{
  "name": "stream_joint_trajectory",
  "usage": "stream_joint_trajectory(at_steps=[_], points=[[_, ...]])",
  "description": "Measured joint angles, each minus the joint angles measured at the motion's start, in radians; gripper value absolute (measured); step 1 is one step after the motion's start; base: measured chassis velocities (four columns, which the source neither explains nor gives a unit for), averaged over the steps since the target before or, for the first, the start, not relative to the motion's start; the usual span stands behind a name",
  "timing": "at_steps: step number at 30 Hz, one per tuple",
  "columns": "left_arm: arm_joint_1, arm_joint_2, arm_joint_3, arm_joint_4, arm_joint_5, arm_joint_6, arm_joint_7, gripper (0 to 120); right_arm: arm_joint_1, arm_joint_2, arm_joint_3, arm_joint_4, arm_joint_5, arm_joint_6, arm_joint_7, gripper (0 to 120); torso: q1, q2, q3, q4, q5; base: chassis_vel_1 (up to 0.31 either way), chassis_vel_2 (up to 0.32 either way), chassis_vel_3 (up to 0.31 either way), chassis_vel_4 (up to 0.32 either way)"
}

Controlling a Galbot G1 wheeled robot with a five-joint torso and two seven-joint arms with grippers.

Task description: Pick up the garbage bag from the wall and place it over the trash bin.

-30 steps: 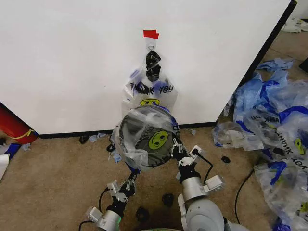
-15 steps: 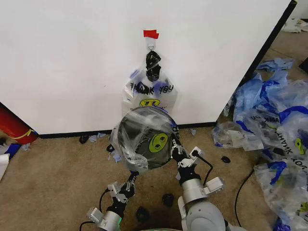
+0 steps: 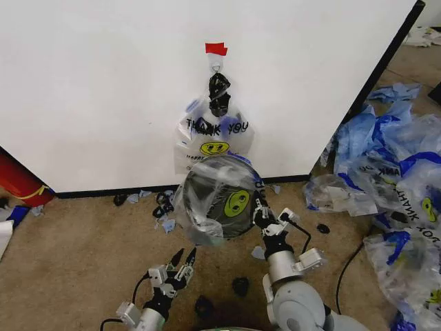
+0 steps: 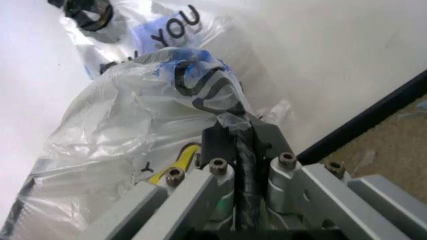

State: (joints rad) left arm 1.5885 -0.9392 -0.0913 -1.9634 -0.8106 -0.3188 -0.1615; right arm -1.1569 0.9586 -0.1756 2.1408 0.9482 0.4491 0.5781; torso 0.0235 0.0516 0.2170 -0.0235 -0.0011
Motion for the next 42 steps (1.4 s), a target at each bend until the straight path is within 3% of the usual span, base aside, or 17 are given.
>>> stream_joint_trajectory(at_steps=[7,11,20,31,36,38,42], points=[[-0.006,0.008,-0.035,0.002,0.050,0.063,-0.190,95,-0.023,-0.025,0.018,-0.017,-0.016,0.005,-0.029,1,0.000,0.000,0.000,0.0000,-0.0001,0.000,0.000,0.000,0.000],[-0.019,0.013,-0.077,-0.009,0.053,0.075,-0.232,98,-0.031,-0.030,0.015,-0.038,-0.048,0.011,-0.042,1,0.000,0.000,0.000,-0.0003,-0.0001,0.000,0.000,0.000,0.000],[-0.020,0.032,-0.148,-0.107,0.038,0.077,-0.205,86,-0.028,-0.041,-0.011,-0.078,-0.107,0.013,-0.062,1,0.000,0.000,0.000,-0.0001,-0.0001,0.000,0.000,0.000,0.000],[0.004,0.062,-0.208,-0.270,-0.014,0.078,-0.156,84,-0.033,-0.059,-0.024,-0.120,-0.154,0.017,-0.077,1,0.000,0.000,0.000,-0.0002,0.0001,0.000,0.000,0.000,0.000],[0.023,0.077,-0.199,-0.363,-0.046,0.082,-0.117,66,-0.010,-0.054,-0.035,-0.139,-0.161,0.015,-0.075,1,0.000,0.000,0.000,-0.0001,0.0001,0.000,0.000,0.000,0.000],[0.025,0.078,-0.196,-0.370,-0.050,0.082,-0.111,64,-0.008,-0.054,-0.037,-0.141,-0.162,0.014,-0.074,1,0.000,0.000,0.000,-0.0001,0.0000,0.000,0.000,0.000,0.000],[0.048,0.096,-0.168,-0.432,-0.088,0.084,-0.027,45,0.023,-0.055,-0.069,-0.146,-0.190,0.000,-0.065,1,0.000,0.000,0.000,-0.0001,0.0000,0.000,0.000,0.000,0.000]])
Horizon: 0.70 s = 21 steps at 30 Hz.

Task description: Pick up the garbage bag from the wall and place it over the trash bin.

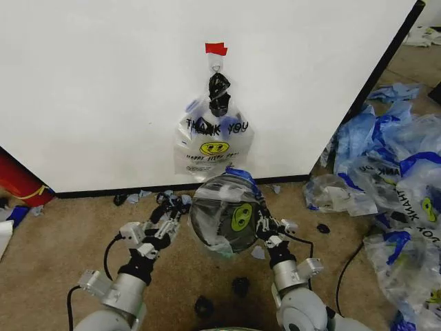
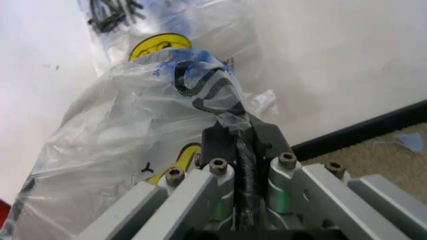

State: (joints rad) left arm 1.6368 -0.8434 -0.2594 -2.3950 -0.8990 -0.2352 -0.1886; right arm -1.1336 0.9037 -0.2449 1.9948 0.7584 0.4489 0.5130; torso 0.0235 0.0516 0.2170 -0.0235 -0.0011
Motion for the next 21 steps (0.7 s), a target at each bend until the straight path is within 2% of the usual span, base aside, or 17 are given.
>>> stream_joint_trajectory(at_steps=[2,4,7,10,12,13,21], points=[[0.001,0.010,0.011,-0.016,-0.022,0.007,0.028,36,0.014,-0.004,-0.021,0.000,-0.014,-0.009,0.003,1,0.000,0.000,0.000,0.0000,0.0001,0.000,0.000,0.000,0.000],[0.001,0.012,0.013,-0.018,-0.027,0.009,0.033,34,0.017,-0.005,-0.025,0.000,-0.017,-0.011,0.004,1,0.000,0.000,0.000,0.0000,0.0001,0.000,0.000,0.000,0.000],[-0.004,0.022,0.024,-0.018,-0.044,0.015,0.062,22,0.032,-0.012,-0.058,0.005,-0.038,-0.024,0.010,1,0.000,0.000,0.000,0.0000,0.0001,0.000,0.000,0.000,0.000],[-0.008,0.021,0.032,0.009,-0.045,0.014,0.073,7,0.037,-0.019,-0.087,0.016,-0.058,-0.031,0.012,1,0.000,0.000,0.000,0.0000,-0.0001,0.000,0.000,0.000,0.000],[-0.008,0.021,0.032,0.009,-0.045,0.014,0.073,7,0.037,-0.019,-0.087,0.016,-0.058,-0.031,0.012,1,0.000,0.000,0.000,0.0000,-0.0001,0.000,0.000,0.000,0.000],[-0.010,0.020,0.033,0.021,-0.045,0.011,0.073,0,0.037,-0.027,-0.102,0.018,-0.073,-0.031,0.010,1,0.000,0.000,0.000,0.0001,-0.0001,0.000,0.000,0.000,0.000],[-0.031,0.038,0.009,0.036,-0.044,0.005,0.073,0,0.024,-0.077,-0.136,0.007,-0.111,0.010,-0.027,1,0.000,0.000,0.000,0.0000,0.0001,0.000,0.000,0.000,0.000]])
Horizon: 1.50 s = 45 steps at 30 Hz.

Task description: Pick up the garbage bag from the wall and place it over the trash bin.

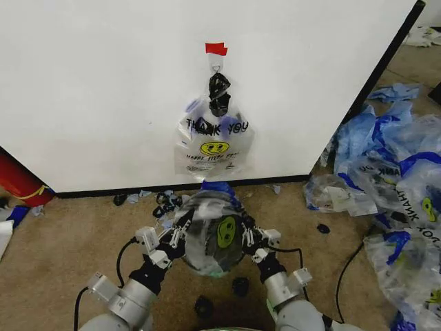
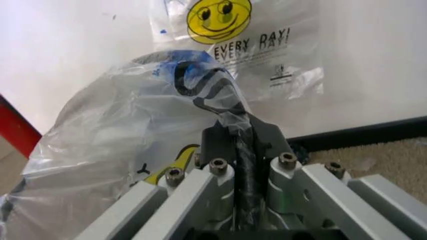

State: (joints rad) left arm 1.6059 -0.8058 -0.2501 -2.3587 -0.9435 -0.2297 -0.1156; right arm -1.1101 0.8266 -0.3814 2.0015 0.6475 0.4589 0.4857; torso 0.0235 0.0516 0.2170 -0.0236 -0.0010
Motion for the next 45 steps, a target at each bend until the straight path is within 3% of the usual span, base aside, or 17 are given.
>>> stream_joint_trajectory(at_steps=[6,11,16,17,19,20,26,32,34,37,41,45], points=[[-0.054,0.049,-0.036,0.052,-0.031,-0.013,0.024,0,-0.020,-0.037,0.009,-0.019,-0.005,0.087,-0.095,1,0.000,0.000,0.000,-0.0001,-0.0004,0.000,0.000,0.000,0.000],[-0.132,0.182,-0.063,0.142,-0.139,-0.013,0.053,0,-0.030,-0.078,0.009,-0.022,0.027,0.162,-0.235,1,0.000,0.000,0.000,0.0000,0.0000,0.000,0.000,0.000,0.000],[-0.176,0.269,-0.055,0.180,-0.213,-0.015,0.060,2,-0.036,-0.098,0.009,-0.025,0.033,0.182,-0.279,1,0.000,0.000,0.000,-0.0002,-0.0003,0.000,0.000,0.000,0.000],[-0.190,0.326,-0.050,0.184,-0.257,-0.015,0.067,10,-0.038,-0.108,0.009,-0.027,0.034,0.187,-0.287,1,0.000,0.000,0.000,-0.0001,-0.0001,0.000,0.000,0.000,0.000],[-0.195,0.369,-0.048,0.186,-0.282,-0.015,0.070,17,-0.037,-0.113,0.009,-0.030,0.035,0.187,-0.291,1,0.000,0.000,0.000,-0.0002,-0.0001,0.000,0.000,0.000,0.000],[-0.195,0.369,-0.048,0.186,-0.282,-0.015,0.070,17,-0.037,-0.113,0.009,-0.030,0.035,0.187,-0.291,1,0.000,0.000,0.000,-0.0002,-0.0001,0.000,0.000,0.000,0.000],[-0.193,0.475,-0.038,0.182,-0.352,-0.016,0.093,43,-0.022,-0.122,0.000,-0.032,0.040,0.188,-0.296,1,0.000,0.000,0.000,0.0000,0.0000,0.000,0.000,0.000,0.000],[-0.190,0.506,-0.027,0.184,-0.361,-0.016,0.115,57,-0.003,-0.133,-0.019,-0.024,0.049,0.186,-0.307,1,0.000,0.000,0.000,0.0001,-0.0001,0.000,0.000,0.000,0.000],[-0.188,0.524,-0.022,0.184,-0.361,-0.016,0.122,73,0.005,-0.147,-0.029,-0.020,0.055,0.186,-0.321,1,0.000,0.000,0.000,0.0001,-0.0001,0.000,0.000,0.000,0.000],[-0.188,0.533,-0.020,0.182,-0.361,-0.015,0.124,79,0.007,-0.155,-0.034,-0.019,0.058,0.186,-0.328,1,0.000,0.000,0.000,0.0000,-0.0001,0.000,0.000,0.000,0.000],[-0.189,0.556,-0.020,0.171,-0.370,-0.012,0.131,98,0.020,-0.166,-0.046,-0.020,0.061,0.186,-0.342,1,0.000,0.000,0.000,0.0000,0.0000,0.000,0.000,0.000,0.000],[-0.189,0.559,-0.020,0.164,-0.376,-0.010,0.132,100,0.025,-0.163,-0.049,-0.021,0.060,0.185,-0.342,1,0.000,0.000,0.000,-0.0001,0.0000,0.000,0.000,0.000,0.000]])
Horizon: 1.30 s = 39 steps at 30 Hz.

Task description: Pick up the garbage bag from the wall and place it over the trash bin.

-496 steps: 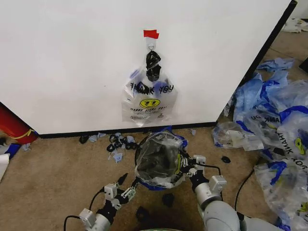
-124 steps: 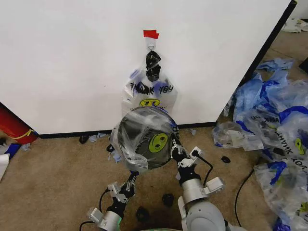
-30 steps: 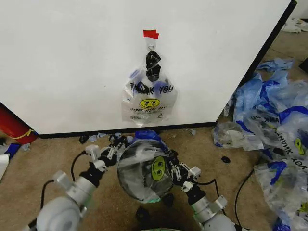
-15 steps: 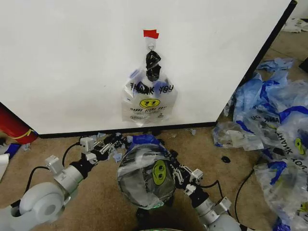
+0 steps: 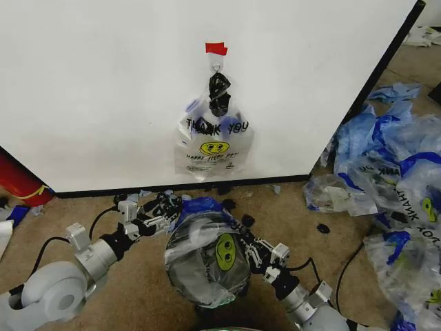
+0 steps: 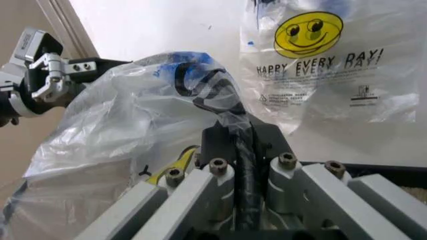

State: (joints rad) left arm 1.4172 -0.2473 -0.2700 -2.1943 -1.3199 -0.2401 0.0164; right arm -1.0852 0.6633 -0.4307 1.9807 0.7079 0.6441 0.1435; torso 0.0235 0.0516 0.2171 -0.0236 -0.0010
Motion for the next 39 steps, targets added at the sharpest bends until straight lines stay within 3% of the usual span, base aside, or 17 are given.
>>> stream_joint_trajectory(at_steps=[16,29,33,39], points=[[0.004,-0.008,0.018,0.003,-0.008,0.005,0.026,94,0.028,-0.018,-0.038,0.002,0.006,0.001,-0.034,1,0.000,0.000,0.000,0.0000,-0.0001,0.000,0.000,0.000,0.000],[0.013,-0.006,0.032,0.015,-0.007,0.004,0.040,43,0.041,-0.022,-0.040,-0.003,0.005,0.004,-0.038,1,0.000,0.000,0.000,0.0001,0.0000,0.000,0.000,0.000,0.000],[0.013,-0.001,0.032,0.014,-0.006,0.004,0.041,36,0.045,-0.019,-0.038,-0.008,0.005,0.006,-0.038,1,0.000,0.000,0.000,0.0000,0.0000,0.000,0.000,0.000,0.000],[0.013,0.002,0.032,0.014,-0.006,0.002,0.043,36,0.052,-0.012,-0.039,-0.014,0.004,0.006,-0.032,1,0.000,0.000,0.000,0.0000,0.0000,0.000,0.000,0.000,0.000]])
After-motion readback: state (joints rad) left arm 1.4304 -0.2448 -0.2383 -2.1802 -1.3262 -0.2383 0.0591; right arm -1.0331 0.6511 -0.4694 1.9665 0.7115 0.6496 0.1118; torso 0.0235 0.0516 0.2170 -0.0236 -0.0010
